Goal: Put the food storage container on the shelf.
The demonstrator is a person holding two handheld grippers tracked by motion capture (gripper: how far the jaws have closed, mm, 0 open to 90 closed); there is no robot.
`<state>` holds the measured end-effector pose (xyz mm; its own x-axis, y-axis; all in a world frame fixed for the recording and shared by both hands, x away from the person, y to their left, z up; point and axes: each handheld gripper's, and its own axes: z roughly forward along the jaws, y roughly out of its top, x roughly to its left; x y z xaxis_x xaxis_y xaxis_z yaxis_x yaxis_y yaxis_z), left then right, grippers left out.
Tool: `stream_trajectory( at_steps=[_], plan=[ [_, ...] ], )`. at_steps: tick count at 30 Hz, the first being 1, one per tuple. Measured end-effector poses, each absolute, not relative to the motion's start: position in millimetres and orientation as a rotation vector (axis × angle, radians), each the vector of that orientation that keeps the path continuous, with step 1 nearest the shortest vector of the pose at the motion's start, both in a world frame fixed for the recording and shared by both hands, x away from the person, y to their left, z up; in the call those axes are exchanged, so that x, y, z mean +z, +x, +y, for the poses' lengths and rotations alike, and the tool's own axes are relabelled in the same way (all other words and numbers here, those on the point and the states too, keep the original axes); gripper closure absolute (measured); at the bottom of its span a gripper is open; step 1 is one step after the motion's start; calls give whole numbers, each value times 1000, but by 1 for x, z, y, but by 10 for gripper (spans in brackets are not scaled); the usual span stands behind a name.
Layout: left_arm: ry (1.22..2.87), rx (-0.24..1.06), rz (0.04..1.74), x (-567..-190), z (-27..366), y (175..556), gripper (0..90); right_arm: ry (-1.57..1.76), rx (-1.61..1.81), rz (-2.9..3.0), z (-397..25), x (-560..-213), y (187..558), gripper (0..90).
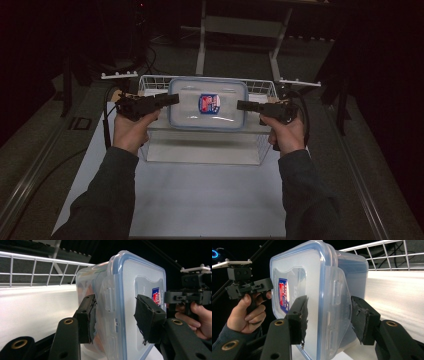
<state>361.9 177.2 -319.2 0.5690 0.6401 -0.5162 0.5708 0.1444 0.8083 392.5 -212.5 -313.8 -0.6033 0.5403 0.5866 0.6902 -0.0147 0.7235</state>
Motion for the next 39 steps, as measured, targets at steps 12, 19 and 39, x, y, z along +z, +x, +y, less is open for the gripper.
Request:
stream_trajectory(
  at_steps=[12, 19, 39],
  plan=[
    [1483, 85, 1080, -323, 176, 369, 510, -1357, -1717, -2106, -210, -316, 400, 481],
    [1486, 142, 1117, -323, 172, 372, 498, -1387, -1715, -2059, -210, -318, 405, 473],
    [1508, 207, 1175, -328, 166, 376, 565, -1545, -1683, -2168, -204, -318, 416, 402]
  ],
)
